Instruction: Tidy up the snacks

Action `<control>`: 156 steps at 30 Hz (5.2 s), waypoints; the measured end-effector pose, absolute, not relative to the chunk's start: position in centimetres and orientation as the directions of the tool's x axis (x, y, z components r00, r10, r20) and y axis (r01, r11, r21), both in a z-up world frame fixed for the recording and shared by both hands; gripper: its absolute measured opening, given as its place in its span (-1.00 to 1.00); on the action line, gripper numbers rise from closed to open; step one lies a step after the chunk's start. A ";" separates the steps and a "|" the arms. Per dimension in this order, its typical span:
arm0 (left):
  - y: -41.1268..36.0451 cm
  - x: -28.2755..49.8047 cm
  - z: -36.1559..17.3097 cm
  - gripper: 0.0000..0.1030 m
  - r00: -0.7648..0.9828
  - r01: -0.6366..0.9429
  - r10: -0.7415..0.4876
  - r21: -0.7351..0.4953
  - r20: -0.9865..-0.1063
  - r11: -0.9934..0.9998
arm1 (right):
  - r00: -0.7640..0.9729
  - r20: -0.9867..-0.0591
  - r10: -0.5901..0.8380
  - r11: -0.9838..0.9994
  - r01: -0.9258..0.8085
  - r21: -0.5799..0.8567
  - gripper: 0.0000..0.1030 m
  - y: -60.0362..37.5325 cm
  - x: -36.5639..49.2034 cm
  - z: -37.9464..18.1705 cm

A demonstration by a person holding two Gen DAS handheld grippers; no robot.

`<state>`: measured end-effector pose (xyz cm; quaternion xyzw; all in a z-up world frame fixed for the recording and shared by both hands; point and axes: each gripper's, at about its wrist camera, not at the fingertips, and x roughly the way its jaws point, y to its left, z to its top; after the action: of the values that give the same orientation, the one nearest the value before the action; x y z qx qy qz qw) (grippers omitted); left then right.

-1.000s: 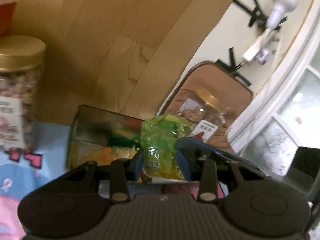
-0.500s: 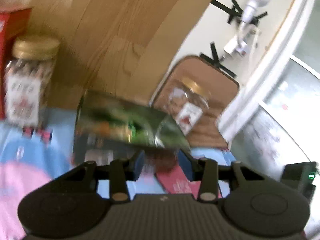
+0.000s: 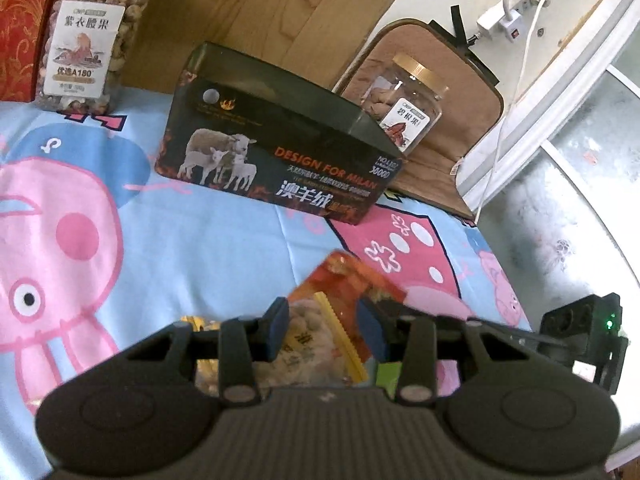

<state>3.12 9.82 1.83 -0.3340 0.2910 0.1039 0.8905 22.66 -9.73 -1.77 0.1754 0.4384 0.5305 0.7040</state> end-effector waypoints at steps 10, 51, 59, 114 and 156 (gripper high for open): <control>8.4 4.9 4.4 0.44 0.857 -0.269 -0.088 -0.585 -0.508 0.765 | 0.125 -0.271 0.955 0.294 -0.549 0.783 -0.87 -14.7 24.1 1.9; 17.0 16.7 5.6 -0.21 0.785 -0.439 0.158 -0.358 -0.599 0.824 | 0.418 -0.394 0.819 0.551 -0.766 0.331 -0.46 2.6 29.5 5.7; 14.8 6.0 10.2 -0.21 0.880 -0.363 0.152 -0.431 -0.451 0.826 | 0.294 -0.328 0.898 0.426 -0.767 0.479 -0.45 -4.4 26.1 6.2; 18.0 12.9 6.7 -0.33 0.885 -0.375 0.150 -0.483 -0.441 0.791 | 0.300 -0.408 0.862 0.406 -0.891 0.204 -0.31 3.5 26.0 6.2; 5.7 -9.3 1.0 -0.20 0.705 -0.620 0.373 -0.270 -0.603 0.737 | -0.075 -0.461 0.884 0.235 -0.782 0.578 -0.29 -10.6 12.6 -1.4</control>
<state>-9.26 5.66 1.03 -0.2333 0.2648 0.2779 0.8934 12.56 -10.58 -1.38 0.0642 0.3987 0.6153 0.6770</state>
